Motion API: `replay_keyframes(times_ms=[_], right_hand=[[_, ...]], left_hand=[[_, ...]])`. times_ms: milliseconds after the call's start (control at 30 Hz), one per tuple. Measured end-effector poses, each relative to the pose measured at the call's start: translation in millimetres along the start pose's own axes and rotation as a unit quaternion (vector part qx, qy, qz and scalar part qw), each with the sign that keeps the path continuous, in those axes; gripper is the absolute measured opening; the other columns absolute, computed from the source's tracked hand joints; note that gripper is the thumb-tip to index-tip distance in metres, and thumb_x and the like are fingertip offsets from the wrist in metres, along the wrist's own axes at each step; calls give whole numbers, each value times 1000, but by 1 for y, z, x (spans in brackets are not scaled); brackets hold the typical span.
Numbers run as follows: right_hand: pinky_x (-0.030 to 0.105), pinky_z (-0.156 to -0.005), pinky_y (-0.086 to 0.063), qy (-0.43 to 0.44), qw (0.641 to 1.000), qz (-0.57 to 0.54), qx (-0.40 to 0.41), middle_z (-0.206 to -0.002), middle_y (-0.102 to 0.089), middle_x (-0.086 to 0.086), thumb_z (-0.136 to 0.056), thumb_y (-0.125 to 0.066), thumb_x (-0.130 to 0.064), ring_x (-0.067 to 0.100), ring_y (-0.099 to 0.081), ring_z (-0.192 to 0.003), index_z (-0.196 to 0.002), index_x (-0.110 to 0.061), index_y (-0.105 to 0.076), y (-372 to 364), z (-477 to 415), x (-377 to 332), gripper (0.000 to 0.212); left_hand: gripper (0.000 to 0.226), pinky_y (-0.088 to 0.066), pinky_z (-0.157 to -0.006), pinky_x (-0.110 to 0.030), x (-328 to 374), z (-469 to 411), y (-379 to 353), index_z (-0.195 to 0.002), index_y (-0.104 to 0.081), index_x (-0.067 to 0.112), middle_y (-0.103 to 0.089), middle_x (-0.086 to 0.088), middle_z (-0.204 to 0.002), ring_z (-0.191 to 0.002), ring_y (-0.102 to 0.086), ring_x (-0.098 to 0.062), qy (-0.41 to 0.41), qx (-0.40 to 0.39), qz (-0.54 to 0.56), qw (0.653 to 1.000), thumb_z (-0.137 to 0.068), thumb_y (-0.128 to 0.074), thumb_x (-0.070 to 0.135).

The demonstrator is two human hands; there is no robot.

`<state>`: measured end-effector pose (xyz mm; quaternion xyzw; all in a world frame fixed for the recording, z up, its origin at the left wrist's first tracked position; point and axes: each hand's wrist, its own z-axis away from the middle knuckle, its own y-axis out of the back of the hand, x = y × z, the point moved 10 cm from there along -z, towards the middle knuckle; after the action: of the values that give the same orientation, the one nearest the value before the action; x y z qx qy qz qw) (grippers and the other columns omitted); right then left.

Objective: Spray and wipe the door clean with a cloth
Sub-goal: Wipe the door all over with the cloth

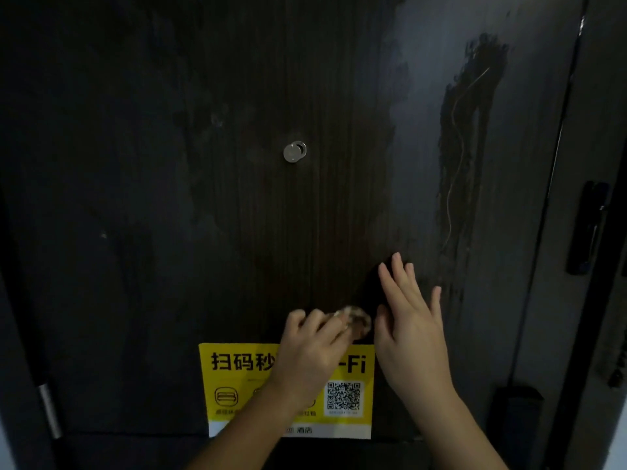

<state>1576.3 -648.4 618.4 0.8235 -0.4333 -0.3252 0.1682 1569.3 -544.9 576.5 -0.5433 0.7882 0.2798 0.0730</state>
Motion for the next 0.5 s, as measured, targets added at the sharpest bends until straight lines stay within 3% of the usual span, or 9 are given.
replay_keyframes(times_ms=[133,167,267,333,433,500], right_hand=[[42,-119,6,3,1000,-3,2,-159,-5,-13,-91,-53,-10,3,4,-146,-149,-26,-24,-4,3,1,67],[41,-119,7,2,1000,-11,8,-159,-6,-13,-91,-53,-9,2,3,-146,-149,-27,-25,-5,4,0,67],[38,-119,8,7,999,-43,18,-158,-12,-14,-89,-54,-5,-1,0,-146,-147,-30,-26,-8,8,-6,69],[38,-119,9,1,999,-47,17,-158,-11,-16,-89,-54,-5,-2,1,-145,-146,-32,-23,-11,7,-4,70],[39,-119,10,2,1000,-24,6,-158,-6,-17,-88,-54,-6,-3,5,-145,-146,-32,-20,-17,8,0,72],[41,-118,9,1,1000,-19,7,-158,-3,-16,-88,-56,-7,-2,7,-145,-146,-32,-19,-19,7,-1,74]], left_hand=[[36,-31,-77,-37,-51,-1,16,-118,-61,23,-63,2,-101,-84,-47,-17,97,41,4,994,-85,-49,14],[35,-31,-76,-36,-43,0,15,-115,-64,22,-63,2,-100,-83,-48,-17,89,40,5,995,-86,-47,14],[24,-32,-75,-35,2,7,0,-102,-70,22,-62,4,-100,-80,-52,-16,-37,-13,-5,999,-88,-50,19],[25,-31,-76,-36,-13,5,5,-104,-70,24,-61,5,-102,-84,-48,-15,-34,-10,-17,999,-86,-53,20],[36,-30,-77,-37,-79,7,33,-114,-64,30,-64,3,-99,-85,-48,-19,90,48,-15,995,-85,-50,15],[38,-33,-78,-41,-136,26,56,-114,-62,27,-63,-5,-97,-84,-52,-26,217,100,-22,971,-83,-48,10]])
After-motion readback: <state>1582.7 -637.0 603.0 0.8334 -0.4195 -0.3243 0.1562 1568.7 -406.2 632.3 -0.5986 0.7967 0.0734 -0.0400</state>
